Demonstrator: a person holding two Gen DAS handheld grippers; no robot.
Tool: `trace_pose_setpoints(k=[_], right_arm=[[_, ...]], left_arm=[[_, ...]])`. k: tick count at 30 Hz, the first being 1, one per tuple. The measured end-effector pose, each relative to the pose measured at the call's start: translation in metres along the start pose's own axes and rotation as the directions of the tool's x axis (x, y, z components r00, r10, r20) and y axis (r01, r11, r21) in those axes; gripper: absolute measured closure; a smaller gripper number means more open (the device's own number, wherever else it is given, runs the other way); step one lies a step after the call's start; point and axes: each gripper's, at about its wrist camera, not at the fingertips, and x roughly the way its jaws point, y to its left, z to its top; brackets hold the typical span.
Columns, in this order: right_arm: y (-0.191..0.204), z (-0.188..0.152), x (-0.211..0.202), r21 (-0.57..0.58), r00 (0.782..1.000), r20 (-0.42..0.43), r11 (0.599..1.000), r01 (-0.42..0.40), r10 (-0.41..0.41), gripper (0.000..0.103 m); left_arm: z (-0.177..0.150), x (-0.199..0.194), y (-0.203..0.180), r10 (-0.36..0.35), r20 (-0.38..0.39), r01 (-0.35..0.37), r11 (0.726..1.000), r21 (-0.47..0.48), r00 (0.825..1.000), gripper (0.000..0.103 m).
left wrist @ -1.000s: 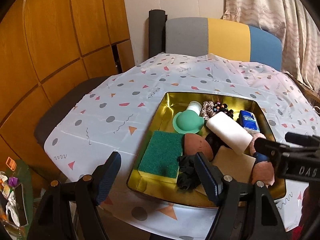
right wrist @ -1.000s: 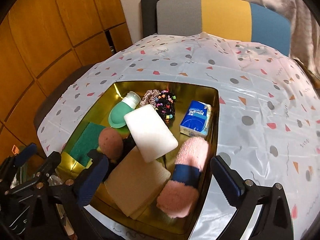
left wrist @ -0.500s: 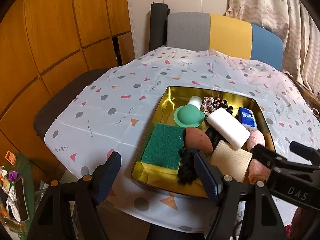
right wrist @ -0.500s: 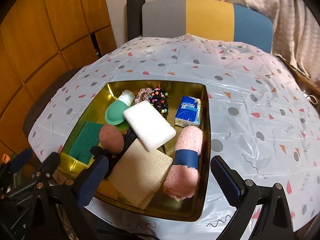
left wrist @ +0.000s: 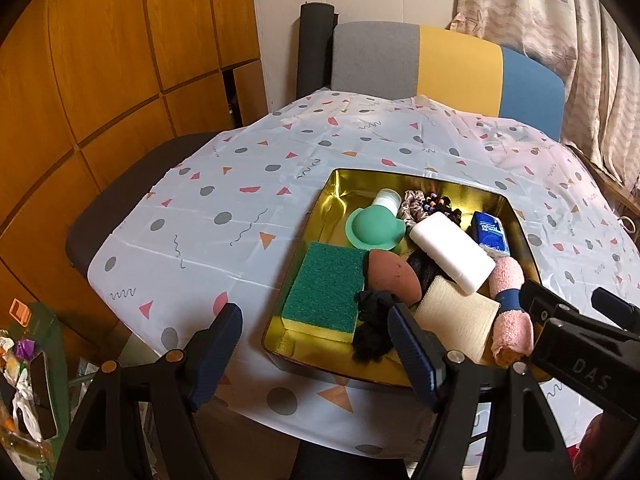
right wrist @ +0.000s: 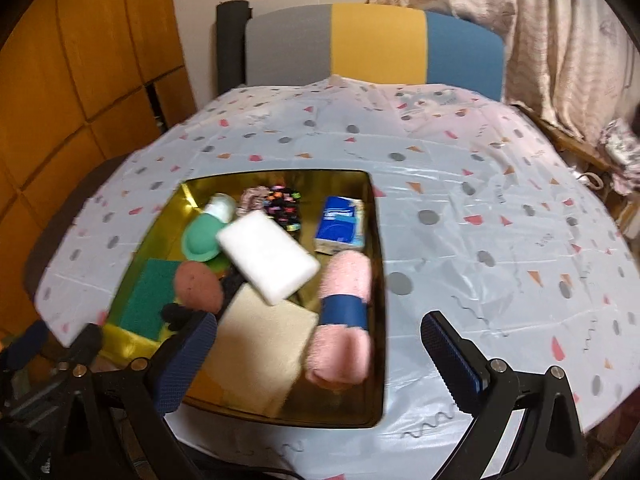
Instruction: Organize rigid objects
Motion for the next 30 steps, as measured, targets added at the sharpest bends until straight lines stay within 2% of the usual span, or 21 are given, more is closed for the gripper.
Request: trace_pose_setpoints(k=[3,15,30], right_arm=[[-0.0013,-0.0016,0.0034,-0.014,0.999,-0.017,1.0,0.028,-0.028,0.0],[0.0006,-0.0053,0.0038,-0.011,0.999,-0.025,1.0,0.022,-0.023,0.0],[0.0009,-0.0065,0.0051,-0.004,0.999,-0.033,1.0,0.02,-0.02,0.0]], left_arm=[[0.0013,-0.0006,0.0027,0.001,0.003,-0.001,1.0,-0.011,1.0,0.027],[0.0004,0.0042,0.0046,0.025,-0.008,-0.026,1.0,-0.009,1.0,0.027],[-0.0011,0.0083,0.0032,0.019,-0.027,-0.019,1.0,-0.002,0.999,0.027]])
